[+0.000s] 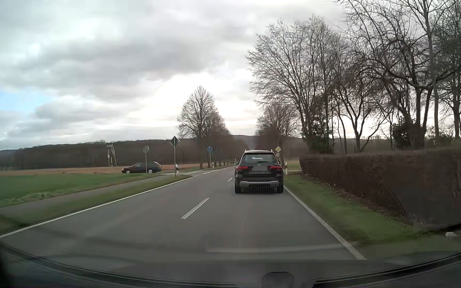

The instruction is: Follow the waypoints while adhering to traffic rules and regulations

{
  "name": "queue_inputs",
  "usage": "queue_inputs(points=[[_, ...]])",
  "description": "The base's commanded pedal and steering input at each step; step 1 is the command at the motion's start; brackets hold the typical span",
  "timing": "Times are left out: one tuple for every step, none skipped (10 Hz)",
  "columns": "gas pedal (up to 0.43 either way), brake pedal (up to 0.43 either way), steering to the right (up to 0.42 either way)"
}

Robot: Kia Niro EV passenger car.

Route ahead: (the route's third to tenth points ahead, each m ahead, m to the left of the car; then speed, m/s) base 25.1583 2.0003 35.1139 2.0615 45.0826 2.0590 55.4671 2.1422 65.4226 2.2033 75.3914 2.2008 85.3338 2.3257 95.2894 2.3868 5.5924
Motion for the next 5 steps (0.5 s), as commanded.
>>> queue_inputs(points=[[0.067, 0.0, 0.003], [0.067, 0.0, 0.003], [0.087, 0.0, 0.003], [0.087, 0.0, 0.003], [0.118, 0.0, 0.003]])
